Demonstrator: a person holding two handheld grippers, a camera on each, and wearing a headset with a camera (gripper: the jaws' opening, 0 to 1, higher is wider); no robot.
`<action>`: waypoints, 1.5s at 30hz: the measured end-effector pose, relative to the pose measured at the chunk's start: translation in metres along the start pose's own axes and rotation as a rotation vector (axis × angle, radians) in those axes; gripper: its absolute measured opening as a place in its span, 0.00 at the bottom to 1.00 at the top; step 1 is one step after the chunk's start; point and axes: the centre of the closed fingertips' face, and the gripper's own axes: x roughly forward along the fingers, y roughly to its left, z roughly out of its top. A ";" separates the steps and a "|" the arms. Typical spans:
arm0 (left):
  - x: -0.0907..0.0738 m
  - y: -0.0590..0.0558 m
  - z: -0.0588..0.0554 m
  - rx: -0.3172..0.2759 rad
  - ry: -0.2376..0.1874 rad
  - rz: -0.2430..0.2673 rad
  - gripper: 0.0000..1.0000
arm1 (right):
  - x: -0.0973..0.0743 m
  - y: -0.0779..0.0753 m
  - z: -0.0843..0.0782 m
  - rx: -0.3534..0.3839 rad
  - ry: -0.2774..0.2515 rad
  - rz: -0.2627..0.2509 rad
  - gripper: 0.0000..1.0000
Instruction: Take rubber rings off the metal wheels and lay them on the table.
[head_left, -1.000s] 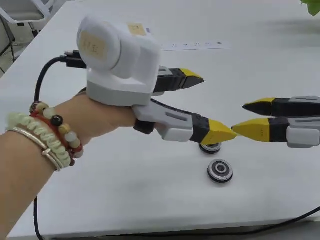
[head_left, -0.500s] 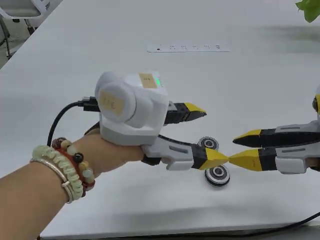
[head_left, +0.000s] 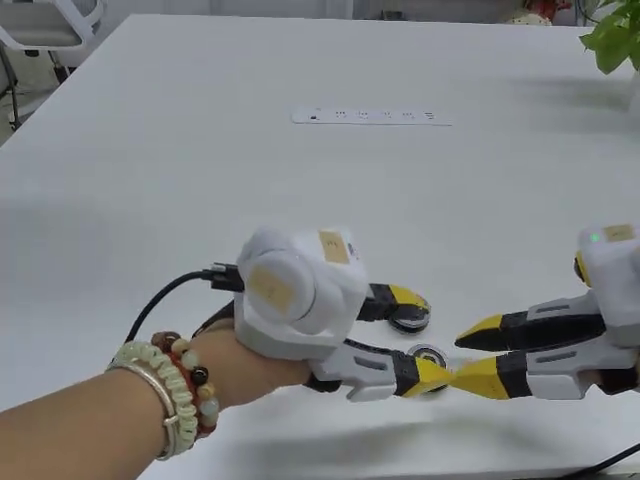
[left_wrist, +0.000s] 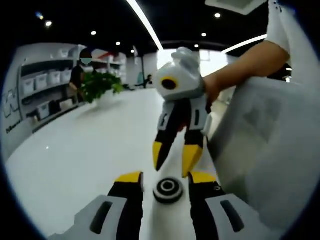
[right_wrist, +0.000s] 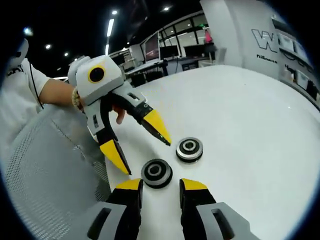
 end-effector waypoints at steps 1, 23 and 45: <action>0.001 0.000 -0.003 -0.004 0.004 0.001 0.33 | 0.001 0.000 -0.001 -0.018 0.010 -0.004 0.25; 0.006 -0.001 -0.018 -0.113 0.038 0.009 0.15 | 0.005 -0.002 -0.015 -0.027 0.071 0.015 0.22; 0.006 -0.002 -0.017 -0.050 0.034 0.000 0.15 | 0.011 0.002 -0.010 -0.090 0.066 0.014 0.19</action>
